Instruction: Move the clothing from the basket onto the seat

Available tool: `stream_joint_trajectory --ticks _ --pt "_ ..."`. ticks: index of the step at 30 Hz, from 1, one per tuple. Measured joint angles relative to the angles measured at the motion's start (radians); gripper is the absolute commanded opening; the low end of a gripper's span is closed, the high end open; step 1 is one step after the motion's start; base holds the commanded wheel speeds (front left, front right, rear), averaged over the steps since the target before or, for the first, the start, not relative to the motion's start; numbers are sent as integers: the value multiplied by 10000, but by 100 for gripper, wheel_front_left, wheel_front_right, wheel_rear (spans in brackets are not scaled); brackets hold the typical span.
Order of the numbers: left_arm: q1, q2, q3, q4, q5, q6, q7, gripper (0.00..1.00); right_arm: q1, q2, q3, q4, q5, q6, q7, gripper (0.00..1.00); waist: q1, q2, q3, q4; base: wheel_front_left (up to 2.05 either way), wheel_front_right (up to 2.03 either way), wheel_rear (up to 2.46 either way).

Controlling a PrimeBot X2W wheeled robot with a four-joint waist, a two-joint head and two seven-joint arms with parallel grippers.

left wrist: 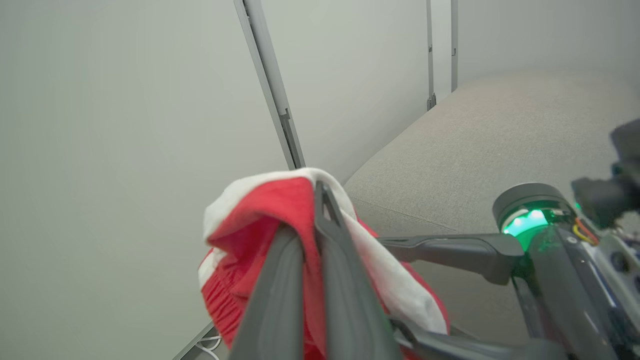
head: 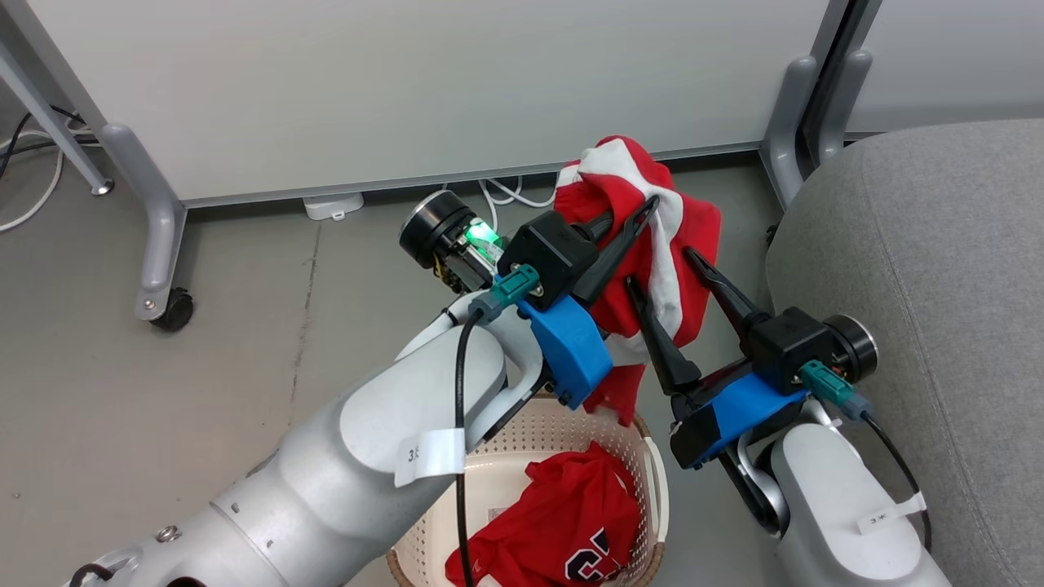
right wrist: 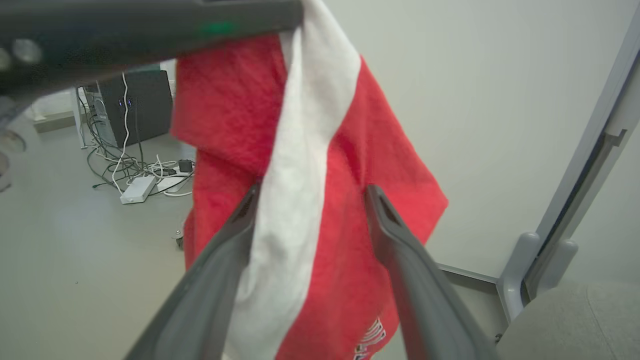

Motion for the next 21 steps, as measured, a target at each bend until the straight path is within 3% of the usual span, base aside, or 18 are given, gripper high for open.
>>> stream_joint_trajectory --ticks 4,6,21 --pt "0 0 -23 33 -27 -17 -31 0 -170 21 81 570 6 0 -4 100 1 0 0 -24 0 0 0" --pt "0 -8 -40 42 -29 -19 -31 0 -256 27 148 832 42 0 -2 0 0 0 -5 -37 0 0 0" --pt "-31 -42 -140 174 -117 -31 -92 0 -539 38 334 1164 288 0 -2 0 0 0 -71 -18 0 0 0"
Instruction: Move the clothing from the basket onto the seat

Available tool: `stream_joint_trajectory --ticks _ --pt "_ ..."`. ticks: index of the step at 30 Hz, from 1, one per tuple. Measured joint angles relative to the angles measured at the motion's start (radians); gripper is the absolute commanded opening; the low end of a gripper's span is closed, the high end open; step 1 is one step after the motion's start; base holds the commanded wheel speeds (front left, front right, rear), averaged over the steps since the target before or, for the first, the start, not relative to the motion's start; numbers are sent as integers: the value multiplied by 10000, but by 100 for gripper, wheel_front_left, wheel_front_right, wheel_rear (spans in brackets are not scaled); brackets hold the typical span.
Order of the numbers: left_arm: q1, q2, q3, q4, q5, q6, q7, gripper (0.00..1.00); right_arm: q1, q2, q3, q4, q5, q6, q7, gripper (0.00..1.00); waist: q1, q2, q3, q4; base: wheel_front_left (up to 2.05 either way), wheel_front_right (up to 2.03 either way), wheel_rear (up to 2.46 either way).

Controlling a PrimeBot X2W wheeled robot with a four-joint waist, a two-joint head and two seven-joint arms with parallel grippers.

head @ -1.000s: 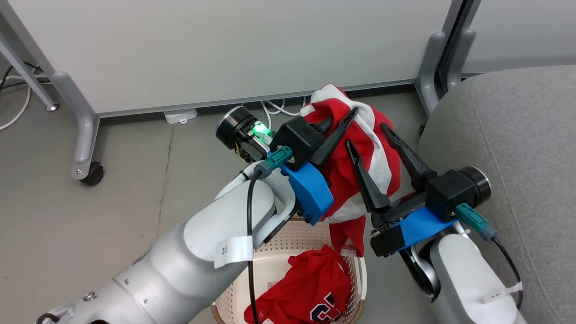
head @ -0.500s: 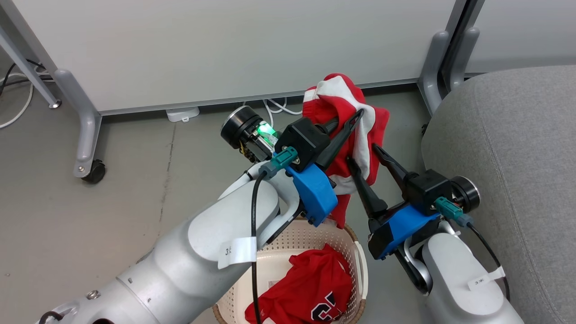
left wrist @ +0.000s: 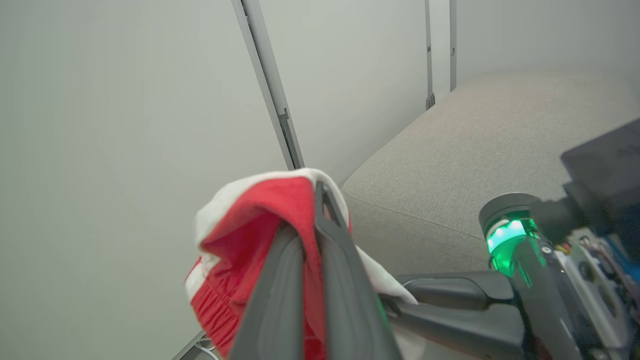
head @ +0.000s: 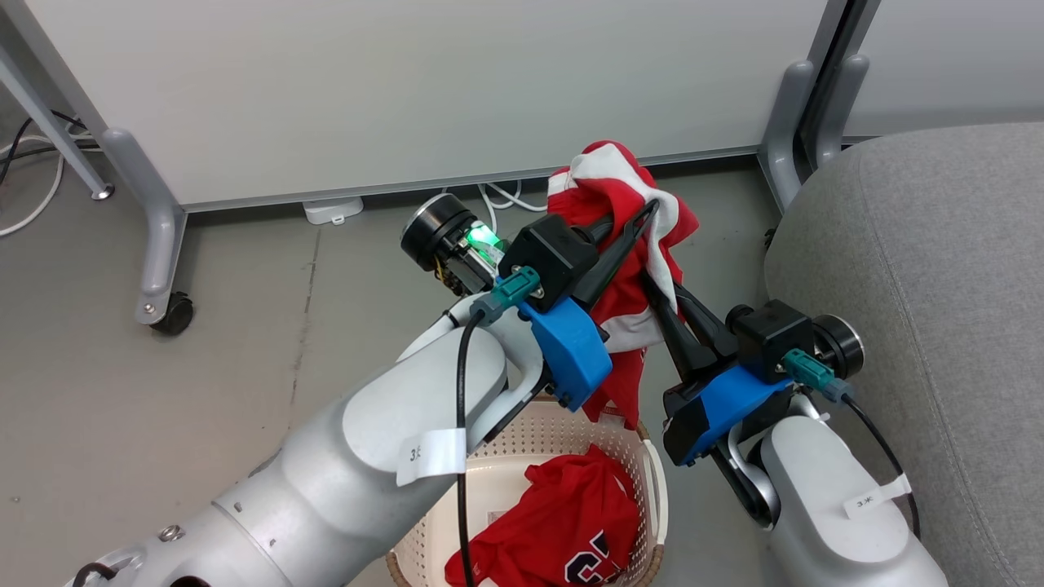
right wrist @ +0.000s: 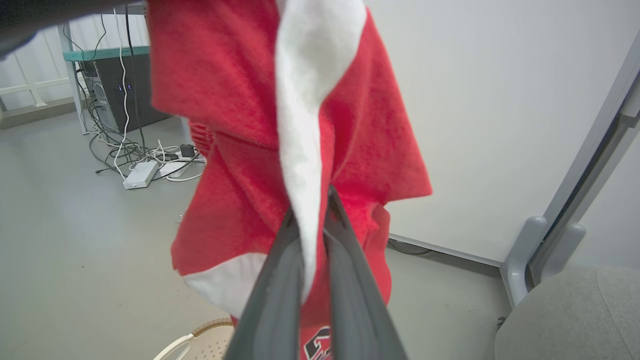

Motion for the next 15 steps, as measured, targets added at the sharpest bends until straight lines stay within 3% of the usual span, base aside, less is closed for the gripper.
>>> stream_joint_trajectory --ticks 6,7,8,15 --pt "0 6 -52 42 -29 2 -31 0 0 0 21 -2 35 0 0 0 0 0 -29 -3 0 0 0" --pt "1 6 -52 65 -50 6 -29 36 2 0 17 -4 61 0 0 0 0 0 -37 -5 0 0 0" --pt "2 8 -52 90 -86 17 -25 100 3 0 15 -17 82 0 0 0 0 0 -42 -7 0 0 0" --pt "12 6 -81 159 -88 100 -59 100 7 0 -2 -132 174 0 0 0 0 0 2 -49 0 0 0"
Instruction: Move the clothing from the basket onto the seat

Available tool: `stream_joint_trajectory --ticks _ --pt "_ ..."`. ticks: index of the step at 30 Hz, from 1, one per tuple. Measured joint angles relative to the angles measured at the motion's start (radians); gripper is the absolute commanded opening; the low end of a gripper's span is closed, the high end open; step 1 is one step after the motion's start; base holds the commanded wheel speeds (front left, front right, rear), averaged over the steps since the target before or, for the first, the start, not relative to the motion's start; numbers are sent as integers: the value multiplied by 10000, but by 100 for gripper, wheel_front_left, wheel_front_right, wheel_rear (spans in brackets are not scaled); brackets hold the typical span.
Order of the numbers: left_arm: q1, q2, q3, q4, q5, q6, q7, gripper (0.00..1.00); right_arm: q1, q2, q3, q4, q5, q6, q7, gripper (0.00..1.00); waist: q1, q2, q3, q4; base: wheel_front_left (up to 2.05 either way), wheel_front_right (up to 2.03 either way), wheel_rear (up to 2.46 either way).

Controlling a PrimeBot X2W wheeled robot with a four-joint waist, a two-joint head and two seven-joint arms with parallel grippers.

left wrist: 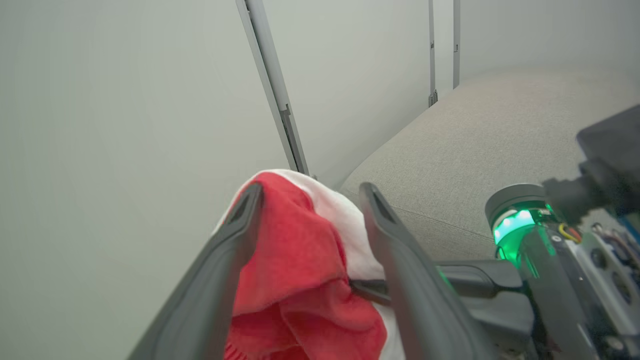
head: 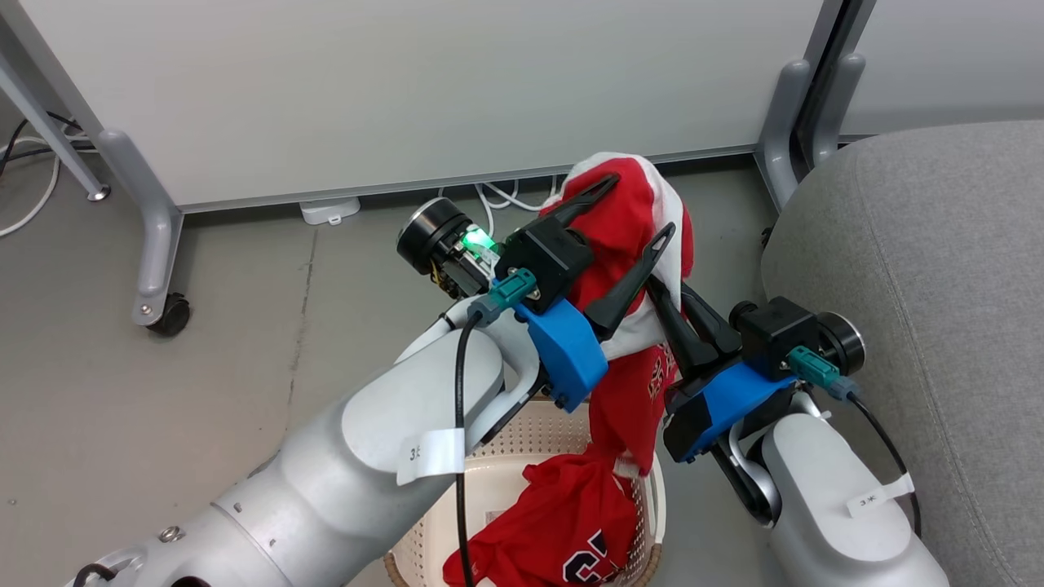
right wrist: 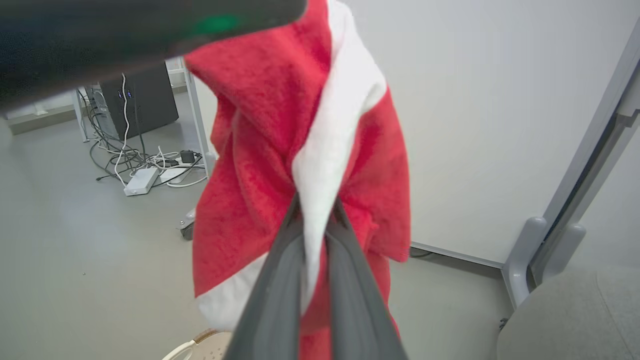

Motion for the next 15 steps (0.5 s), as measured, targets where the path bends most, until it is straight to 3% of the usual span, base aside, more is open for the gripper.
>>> stream_joint_trajectory --ticks 15 --pt "30 75 -127 31 -12 50 -15 100 32 4 -301 -336 35 0 0 0 0 0 128 -405 0 0 0"
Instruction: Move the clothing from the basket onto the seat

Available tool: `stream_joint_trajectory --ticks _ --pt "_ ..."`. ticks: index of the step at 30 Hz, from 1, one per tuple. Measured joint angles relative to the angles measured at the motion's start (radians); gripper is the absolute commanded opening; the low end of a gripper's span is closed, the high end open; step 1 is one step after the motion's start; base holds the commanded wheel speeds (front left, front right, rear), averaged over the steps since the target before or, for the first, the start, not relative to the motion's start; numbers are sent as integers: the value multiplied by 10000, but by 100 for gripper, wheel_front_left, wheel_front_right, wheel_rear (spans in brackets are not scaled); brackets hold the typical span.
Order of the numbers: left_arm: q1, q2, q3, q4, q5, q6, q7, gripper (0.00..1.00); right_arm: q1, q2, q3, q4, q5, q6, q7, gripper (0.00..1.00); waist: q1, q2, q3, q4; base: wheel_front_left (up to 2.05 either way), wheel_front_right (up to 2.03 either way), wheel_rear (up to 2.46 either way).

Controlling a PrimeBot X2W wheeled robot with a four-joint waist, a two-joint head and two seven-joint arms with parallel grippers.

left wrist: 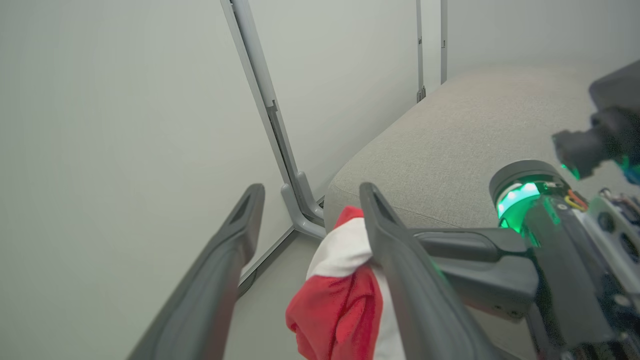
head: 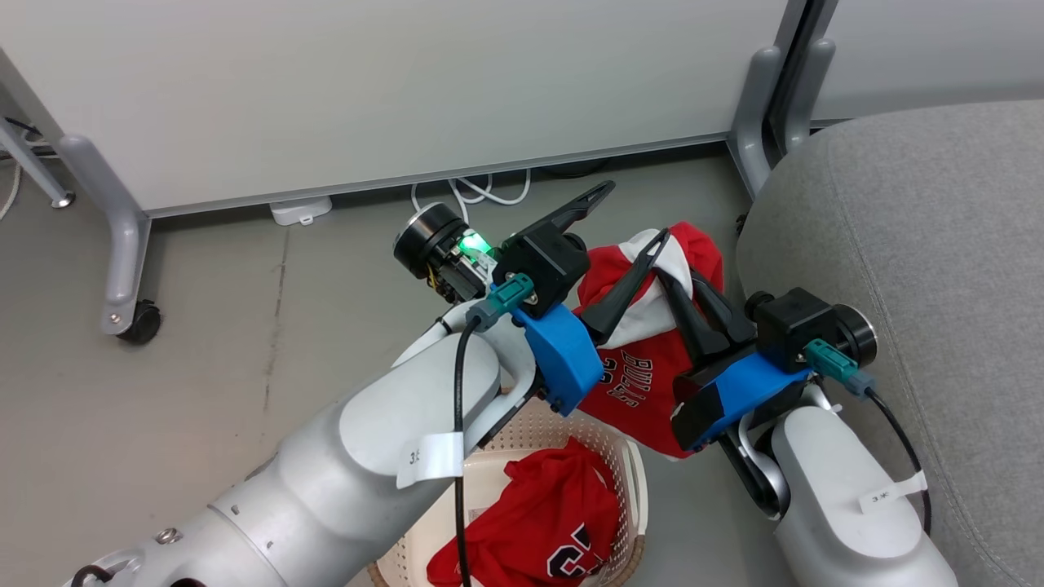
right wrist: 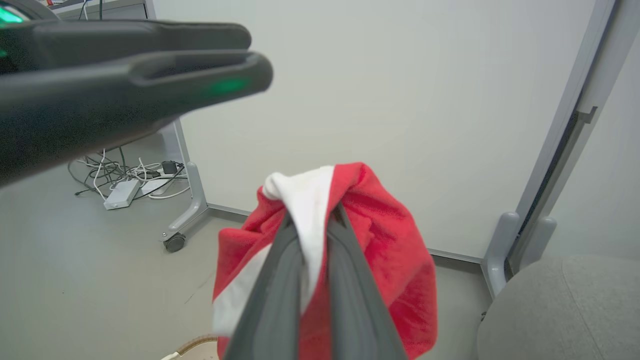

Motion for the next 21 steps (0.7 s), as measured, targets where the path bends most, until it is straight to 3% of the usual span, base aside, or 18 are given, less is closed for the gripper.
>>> stream_joint_trajectory --ticks 21 --pt "-83 -15 -439 -134 117 -17 98 100 -9 -316 -2125 -909 -293 0 2 0 1 0 838 -1762 0 0 0"
